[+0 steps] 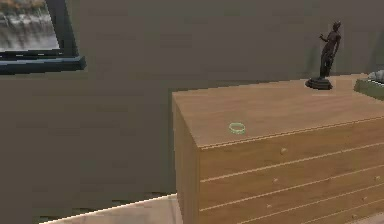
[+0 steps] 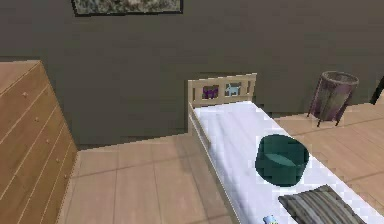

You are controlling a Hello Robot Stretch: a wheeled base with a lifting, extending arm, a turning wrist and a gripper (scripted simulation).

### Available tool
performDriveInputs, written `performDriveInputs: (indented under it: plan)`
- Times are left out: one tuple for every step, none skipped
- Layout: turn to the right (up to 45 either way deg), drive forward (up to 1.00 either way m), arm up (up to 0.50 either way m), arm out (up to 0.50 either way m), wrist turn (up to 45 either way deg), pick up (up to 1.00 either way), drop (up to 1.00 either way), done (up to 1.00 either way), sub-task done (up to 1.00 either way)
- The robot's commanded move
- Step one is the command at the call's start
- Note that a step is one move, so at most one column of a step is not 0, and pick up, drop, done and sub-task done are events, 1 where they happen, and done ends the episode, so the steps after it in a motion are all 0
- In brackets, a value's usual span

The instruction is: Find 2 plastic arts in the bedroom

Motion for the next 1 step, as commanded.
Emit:
performDriveInputs:
  plan:
    - [0.0, 0.05, 0.0, 0.0, 0.0, 0.0, 0.0, 0.0, 0.0]
